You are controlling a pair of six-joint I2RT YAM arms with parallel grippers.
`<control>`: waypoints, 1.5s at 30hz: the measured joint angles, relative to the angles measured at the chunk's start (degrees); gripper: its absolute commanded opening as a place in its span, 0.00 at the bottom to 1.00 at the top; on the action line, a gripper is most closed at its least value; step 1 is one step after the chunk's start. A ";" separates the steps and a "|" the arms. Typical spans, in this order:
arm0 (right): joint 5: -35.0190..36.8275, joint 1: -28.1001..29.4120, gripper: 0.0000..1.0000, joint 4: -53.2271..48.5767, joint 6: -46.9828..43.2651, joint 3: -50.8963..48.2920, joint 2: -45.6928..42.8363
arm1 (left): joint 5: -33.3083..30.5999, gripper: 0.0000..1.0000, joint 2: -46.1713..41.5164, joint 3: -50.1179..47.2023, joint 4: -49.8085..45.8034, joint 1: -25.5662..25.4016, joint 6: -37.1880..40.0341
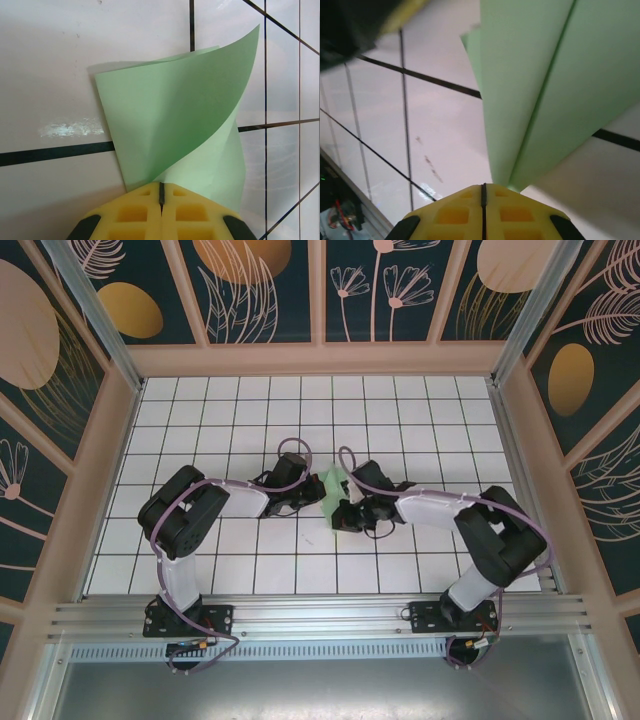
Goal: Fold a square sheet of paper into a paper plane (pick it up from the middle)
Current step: Fourth fold the wing at the center of the table.
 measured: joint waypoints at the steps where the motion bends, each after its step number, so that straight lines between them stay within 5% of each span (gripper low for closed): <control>1: -0.66 -1.75 0.10 0.55 0.11 0.48 -1.01 | 0.02 0.00 0.00 0.00 0.00 0.00 0.04; 7: -2.60 -8.17 0.08 3.76 -0.11 7.80 1.66 | 0.13 0.00 0.00 0.00 0.02 0.00 0.15; 23: -2.45 -9.53 0.07 5.81 -1.25 13.51 18.47 | 0.26 0.00 0.09 0.00 0.07 0.00 0.57; 45: -7.21 -12.72 0.08 6.34 -2.05 19.93 18.53 | 1.09 0.00 0.66 1.36 -1.31 0.07 1.73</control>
